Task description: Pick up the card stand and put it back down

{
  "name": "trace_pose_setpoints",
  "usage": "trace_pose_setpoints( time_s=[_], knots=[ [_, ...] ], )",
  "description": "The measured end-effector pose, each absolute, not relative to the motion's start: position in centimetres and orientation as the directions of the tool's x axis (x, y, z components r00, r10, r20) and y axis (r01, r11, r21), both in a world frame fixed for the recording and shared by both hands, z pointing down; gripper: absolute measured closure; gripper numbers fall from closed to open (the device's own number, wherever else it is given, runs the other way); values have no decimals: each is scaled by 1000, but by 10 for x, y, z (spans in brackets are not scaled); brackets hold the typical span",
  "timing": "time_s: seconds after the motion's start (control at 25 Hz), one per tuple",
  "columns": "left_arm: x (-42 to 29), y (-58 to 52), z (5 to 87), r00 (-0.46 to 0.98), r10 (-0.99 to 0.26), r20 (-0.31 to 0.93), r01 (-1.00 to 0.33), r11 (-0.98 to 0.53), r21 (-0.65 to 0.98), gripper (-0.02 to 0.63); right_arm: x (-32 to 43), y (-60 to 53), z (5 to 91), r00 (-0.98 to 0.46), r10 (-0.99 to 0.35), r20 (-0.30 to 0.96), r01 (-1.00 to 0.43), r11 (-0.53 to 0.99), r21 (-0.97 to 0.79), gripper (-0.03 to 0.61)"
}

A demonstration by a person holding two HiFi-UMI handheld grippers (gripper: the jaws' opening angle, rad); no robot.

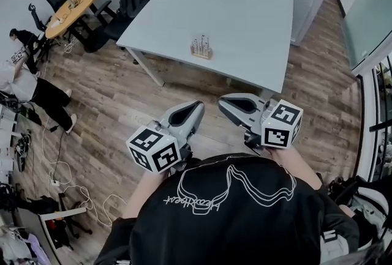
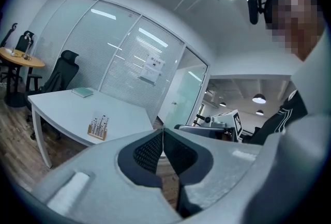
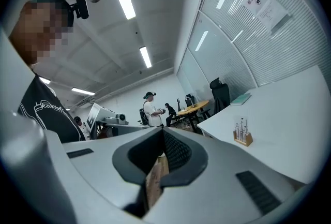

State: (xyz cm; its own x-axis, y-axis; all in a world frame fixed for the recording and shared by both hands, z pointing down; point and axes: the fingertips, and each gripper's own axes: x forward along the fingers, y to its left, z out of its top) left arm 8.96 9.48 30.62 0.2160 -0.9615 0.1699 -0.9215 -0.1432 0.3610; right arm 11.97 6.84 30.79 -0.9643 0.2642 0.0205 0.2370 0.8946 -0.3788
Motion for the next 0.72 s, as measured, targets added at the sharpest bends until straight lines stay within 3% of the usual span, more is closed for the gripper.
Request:
trace_pose_setpoints(
  time_s=[0.72],
  knots=[
    [-2,17,323,326,-923,206,-899,-236,368,597,32,-15,324,-991,120,53,87,904,-418,571]
  ],
)
